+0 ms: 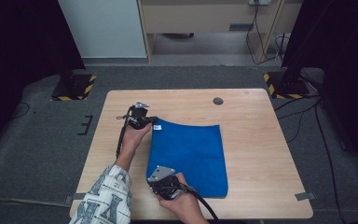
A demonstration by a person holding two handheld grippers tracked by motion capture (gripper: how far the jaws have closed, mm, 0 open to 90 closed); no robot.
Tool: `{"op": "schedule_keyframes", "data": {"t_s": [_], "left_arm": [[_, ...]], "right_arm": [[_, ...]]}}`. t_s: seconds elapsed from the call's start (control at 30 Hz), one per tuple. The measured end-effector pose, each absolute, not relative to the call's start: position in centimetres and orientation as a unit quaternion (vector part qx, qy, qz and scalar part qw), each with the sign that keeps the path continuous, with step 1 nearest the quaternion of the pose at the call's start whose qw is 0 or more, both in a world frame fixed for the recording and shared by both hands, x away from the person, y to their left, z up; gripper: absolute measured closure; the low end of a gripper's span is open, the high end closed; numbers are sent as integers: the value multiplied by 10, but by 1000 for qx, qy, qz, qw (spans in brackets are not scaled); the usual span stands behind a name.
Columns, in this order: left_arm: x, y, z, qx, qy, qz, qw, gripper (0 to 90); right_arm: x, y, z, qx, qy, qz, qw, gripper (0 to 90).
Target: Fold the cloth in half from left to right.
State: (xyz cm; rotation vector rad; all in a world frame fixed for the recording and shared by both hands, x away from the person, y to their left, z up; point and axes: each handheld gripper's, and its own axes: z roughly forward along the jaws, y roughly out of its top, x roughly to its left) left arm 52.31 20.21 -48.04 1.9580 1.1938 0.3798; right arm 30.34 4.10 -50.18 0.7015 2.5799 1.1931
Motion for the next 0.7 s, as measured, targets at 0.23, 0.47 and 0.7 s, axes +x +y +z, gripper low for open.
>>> {"op": "schedule_keyframes", "data": {"t_s": [0.23, 0.47, 0.7], "left_arm": [[518, 230, -472, 771, 476, 155, 394, 884], [514, 245, -466, 764, 487, 148, 397, 883], [520, 216, -477, 765, 489, 136, 397, 878]], "right_arm": [[302, 60, -497, 238, 870, 422, 96, 864], [305, 76, -491, 239, 858, 448, 77, 864], [306, 52, -494, 250, 852, 453, 77, 864]]}}
